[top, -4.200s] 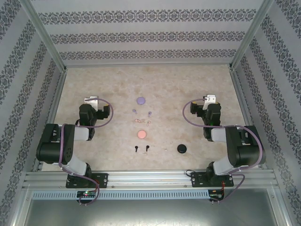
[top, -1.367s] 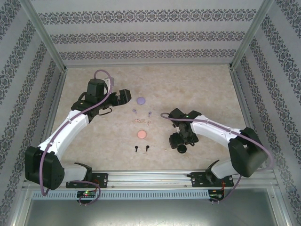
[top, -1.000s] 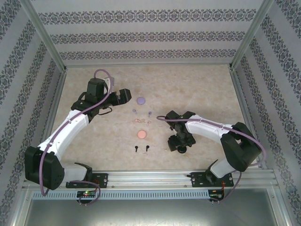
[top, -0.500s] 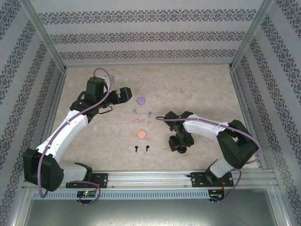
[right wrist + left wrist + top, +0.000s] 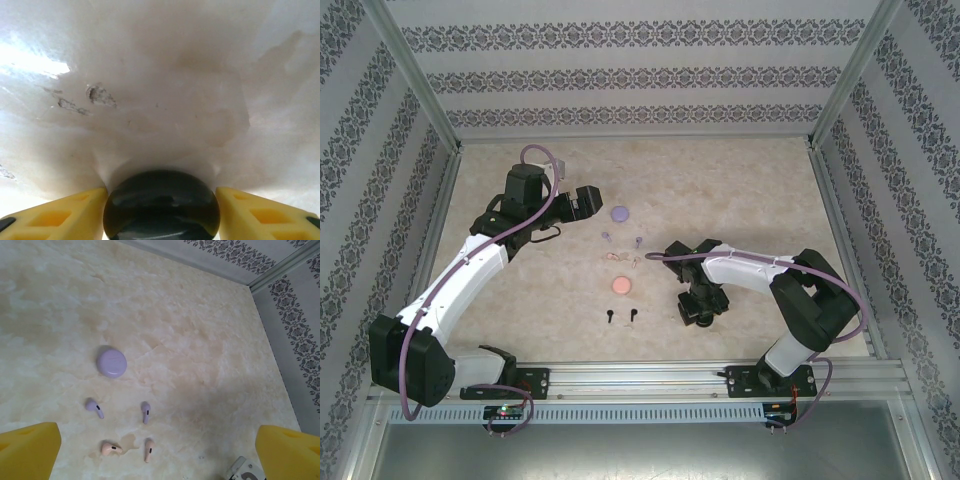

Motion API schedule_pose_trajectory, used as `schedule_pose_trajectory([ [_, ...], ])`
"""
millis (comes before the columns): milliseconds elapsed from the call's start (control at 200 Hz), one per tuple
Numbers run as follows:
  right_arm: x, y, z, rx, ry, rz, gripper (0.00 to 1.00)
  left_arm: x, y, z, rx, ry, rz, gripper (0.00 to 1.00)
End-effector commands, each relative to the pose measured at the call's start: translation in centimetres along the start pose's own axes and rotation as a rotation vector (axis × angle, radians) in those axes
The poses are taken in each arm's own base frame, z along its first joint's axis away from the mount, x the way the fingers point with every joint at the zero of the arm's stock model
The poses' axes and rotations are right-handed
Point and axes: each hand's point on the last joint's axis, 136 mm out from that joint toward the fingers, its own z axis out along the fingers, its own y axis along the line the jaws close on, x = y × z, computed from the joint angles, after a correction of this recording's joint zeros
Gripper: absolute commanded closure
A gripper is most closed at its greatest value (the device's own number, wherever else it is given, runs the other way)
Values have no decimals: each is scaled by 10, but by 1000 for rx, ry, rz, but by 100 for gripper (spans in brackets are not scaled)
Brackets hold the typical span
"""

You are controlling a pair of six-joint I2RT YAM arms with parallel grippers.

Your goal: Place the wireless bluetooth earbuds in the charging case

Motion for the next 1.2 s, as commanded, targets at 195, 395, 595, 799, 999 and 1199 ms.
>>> schedule_pose_trajectory([
  [195, -9, -1, 1, 27, -60, 93, 55, -9, -14, -7, 23, -29, 3, 0],
  [395, -28, 0, -9, 24, -149, 185, 57, -7, -12, -6, 20, -27, -1, 0],
  [595, -51, 2, -23, 27, -218, 239, 57, -5, -10, -4, 19, -23, -3, 0],
  [799, -65, 4, -32, -15, -263, 283, 57, -4, -10, -3, 19, -19, -7, 0],
  [999, -82, 3, -29, -117, -308, 396, 57, 0, -6, 4, 13, -11, -12, 0],
  [1199, -95, 2, -34, -207, -367, 486, 58, 13, 5, 19, -19, 8, -17, 0],
])
